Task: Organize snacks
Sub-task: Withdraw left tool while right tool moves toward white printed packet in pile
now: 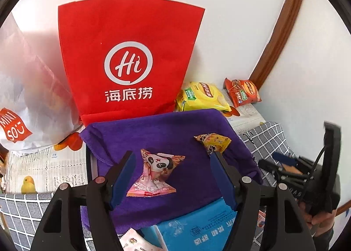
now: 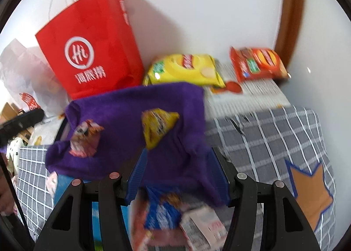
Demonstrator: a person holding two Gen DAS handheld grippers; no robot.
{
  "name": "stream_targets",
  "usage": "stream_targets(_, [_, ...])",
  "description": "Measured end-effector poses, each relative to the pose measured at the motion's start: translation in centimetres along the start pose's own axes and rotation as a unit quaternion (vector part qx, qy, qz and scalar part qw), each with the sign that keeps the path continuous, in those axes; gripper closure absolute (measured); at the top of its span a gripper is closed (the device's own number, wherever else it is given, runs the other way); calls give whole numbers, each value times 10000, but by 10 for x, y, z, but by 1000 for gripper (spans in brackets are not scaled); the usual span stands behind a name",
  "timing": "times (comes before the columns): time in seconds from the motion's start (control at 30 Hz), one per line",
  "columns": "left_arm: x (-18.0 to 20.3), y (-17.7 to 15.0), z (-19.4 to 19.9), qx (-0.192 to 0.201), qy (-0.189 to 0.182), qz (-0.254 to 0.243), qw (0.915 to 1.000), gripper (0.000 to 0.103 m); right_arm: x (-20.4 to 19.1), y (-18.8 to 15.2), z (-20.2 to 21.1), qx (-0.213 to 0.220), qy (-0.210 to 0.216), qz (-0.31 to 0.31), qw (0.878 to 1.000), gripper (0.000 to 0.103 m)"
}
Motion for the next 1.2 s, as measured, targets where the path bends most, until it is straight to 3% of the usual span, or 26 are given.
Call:
stream_targets(0.33, [10, 3, 20, 147, -220, -62, 9996, 32, 19, -51, 13, -263, -87, -188, 9994, 41])
stream_targets(0.67, [31, 3, 36, 285, -393, -338, 9982, 30, 22, -93, -3, -720, -74, -465, 9963, 40])
stream_targets(0.97, [38, 3, 45, 385, -411, -449, 9974, 28, 6, -100, -11, -581, -385, 5, 9976, 31])
stream_targets(1.2, [39, 3, 46, 404, -395, -465, 9973, 28, 14, -100, -16, -550, -324, -205, 9977, 28])
Point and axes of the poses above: each gripper's, at about its wrist camera, not at the fingertips, and z roughly against the way its jaws point, x to its right, y to its top, the point moved 2 cm from there along -z, roughly the way its jaws point, and after that the axes turned 3 degrees about x, right-handed, at the moved point
